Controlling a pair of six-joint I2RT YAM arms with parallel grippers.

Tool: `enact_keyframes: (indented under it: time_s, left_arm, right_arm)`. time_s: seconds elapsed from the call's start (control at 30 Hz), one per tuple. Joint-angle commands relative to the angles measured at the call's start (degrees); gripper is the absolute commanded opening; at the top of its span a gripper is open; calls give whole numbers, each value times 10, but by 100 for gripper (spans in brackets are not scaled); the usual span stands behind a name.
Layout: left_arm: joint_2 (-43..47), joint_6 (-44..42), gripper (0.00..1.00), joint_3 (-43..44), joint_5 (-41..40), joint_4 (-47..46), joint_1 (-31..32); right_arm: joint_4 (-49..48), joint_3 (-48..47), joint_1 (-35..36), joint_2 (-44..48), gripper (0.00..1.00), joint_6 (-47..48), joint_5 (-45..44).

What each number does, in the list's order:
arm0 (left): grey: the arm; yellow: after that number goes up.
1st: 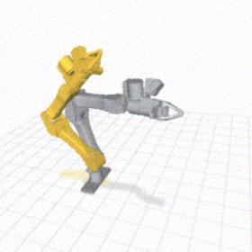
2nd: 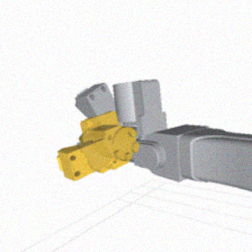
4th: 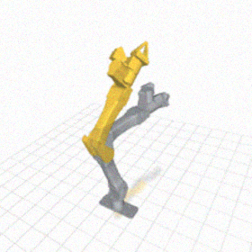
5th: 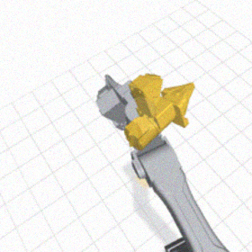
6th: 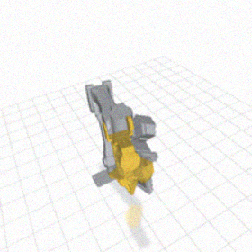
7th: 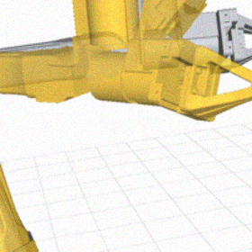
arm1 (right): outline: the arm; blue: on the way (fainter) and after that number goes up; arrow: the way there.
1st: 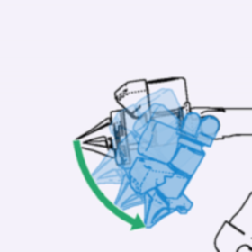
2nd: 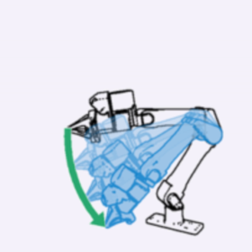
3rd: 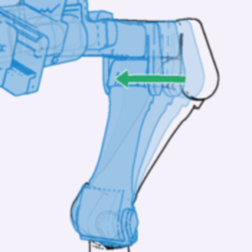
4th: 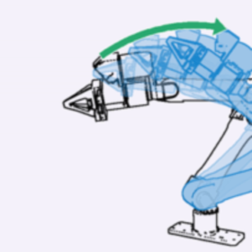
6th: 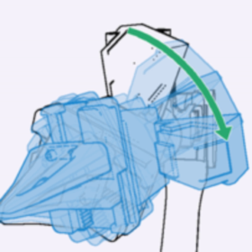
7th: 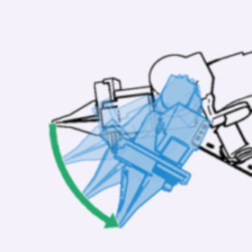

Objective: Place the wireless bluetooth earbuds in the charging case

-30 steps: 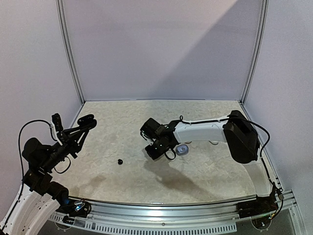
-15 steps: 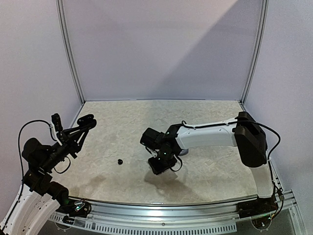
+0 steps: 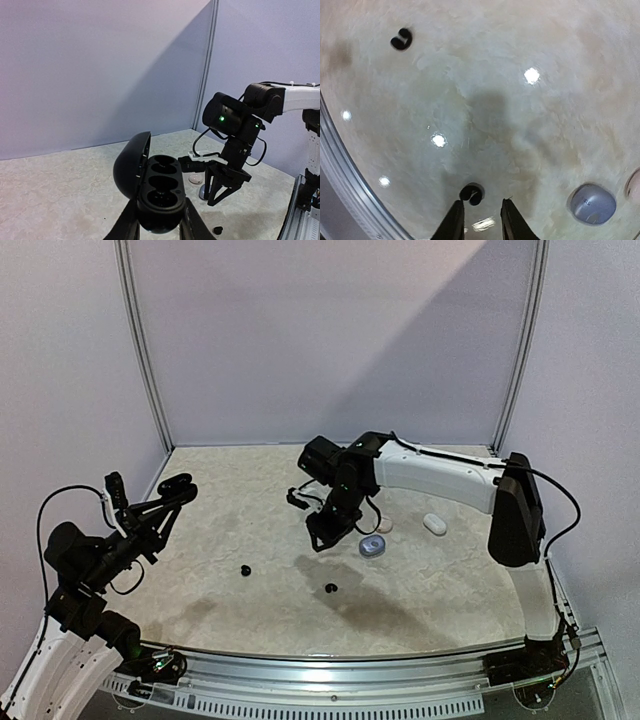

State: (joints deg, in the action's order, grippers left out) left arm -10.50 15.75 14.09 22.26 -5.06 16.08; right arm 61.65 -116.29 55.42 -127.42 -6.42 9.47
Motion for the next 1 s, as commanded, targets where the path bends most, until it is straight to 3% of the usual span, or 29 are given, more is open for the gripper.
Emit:
enact_keyframes:
  time_s: [0.0,0.27,0.73,0.97]
  left_arm:
    - [0,-11,0,6,5,6,-9]
    - [-3,-11,0,5,7,6,-10]
    - [-7,-10,0,5,10,2,-11]
    - [-8,-10,0,5,13,3,-11]
  right_arm:
    - [36,4,4,-45,21,171,18]
    - [-40,125,-8,-13,19,286,63]
    - [-74,157,-8,-14,23,277,101]
    - [-89,170,-1,-7,8,271,131]
